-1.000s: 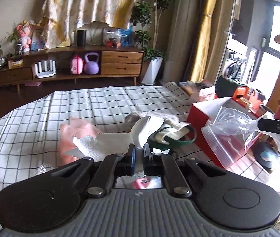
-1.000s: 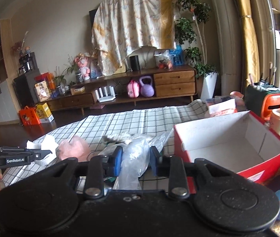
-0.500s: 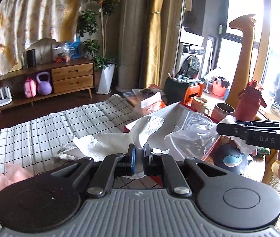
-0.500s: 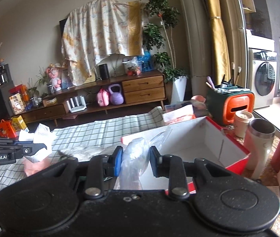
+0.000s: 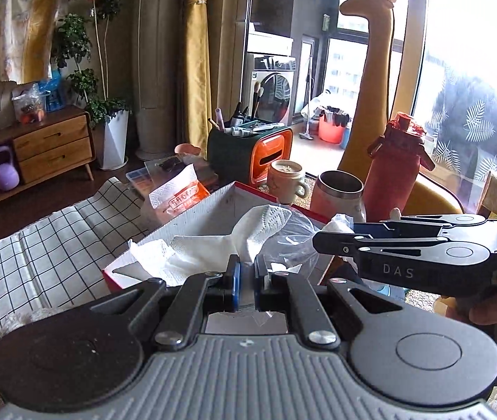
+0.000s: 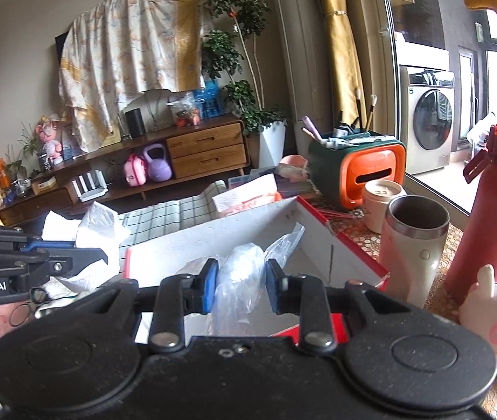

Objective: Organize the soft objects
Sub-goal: 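Carry the napkin and plastic bag with both tools into the red box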

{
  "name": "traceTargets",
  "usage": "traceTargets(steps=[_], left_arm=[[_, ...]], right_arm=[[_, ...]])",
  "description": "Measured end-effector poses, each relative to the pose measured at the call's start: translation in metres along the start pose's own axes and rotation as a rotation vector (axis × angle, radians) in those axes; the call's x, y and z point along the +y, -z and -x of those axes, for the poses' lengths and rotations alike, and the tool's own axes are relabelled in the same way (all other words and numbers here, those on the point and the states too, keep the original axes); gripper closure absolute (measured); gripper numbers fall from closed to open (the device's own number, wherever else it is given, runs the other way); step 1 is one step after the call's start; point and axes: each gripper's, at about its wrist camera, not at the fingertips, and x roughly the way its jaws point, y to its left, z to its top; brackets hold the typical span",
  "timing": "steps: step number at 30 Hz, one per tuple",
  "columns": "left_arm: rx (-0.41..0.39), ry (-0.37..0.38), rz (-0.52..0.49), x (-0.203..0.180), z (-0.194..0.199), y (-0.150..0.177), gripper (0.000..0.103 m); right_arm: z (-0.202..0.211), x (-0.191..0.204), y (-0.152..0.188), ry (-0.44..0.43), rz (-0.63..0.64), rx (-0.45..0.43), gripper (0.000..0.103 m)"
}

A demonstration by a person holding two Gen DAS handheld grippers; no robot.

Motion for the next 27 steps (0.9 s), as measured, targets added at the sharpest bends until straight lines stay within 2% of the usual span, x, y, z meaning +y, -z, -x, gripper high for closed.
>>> traceTargets(steps=[4,7,16,27], left_arm=[[0.019,0.007,0.004,-0.003,-0.03,-0.011,0.096],[0.043,0.042,0.036,0.001,-0.053,-0.015,0.096],[0.136,0.04,0.1,0.011,-0.117,-0.011,0.096],[0.23,0.044,0.137,0.019,-0.165,-0.003,0.096]], right_arm=[[-0.019,-0.008,0.001,0.018,0.009,0.029,0.075],[-0.034,-0.01,0.002,0.034,0.027,0.056,0.075],[-0.069,-0.01,0.01,0.036,0.055,0.13,0.075],[-0.099,-0.006,0.014,0.034,0.141,0.244,0.076]])
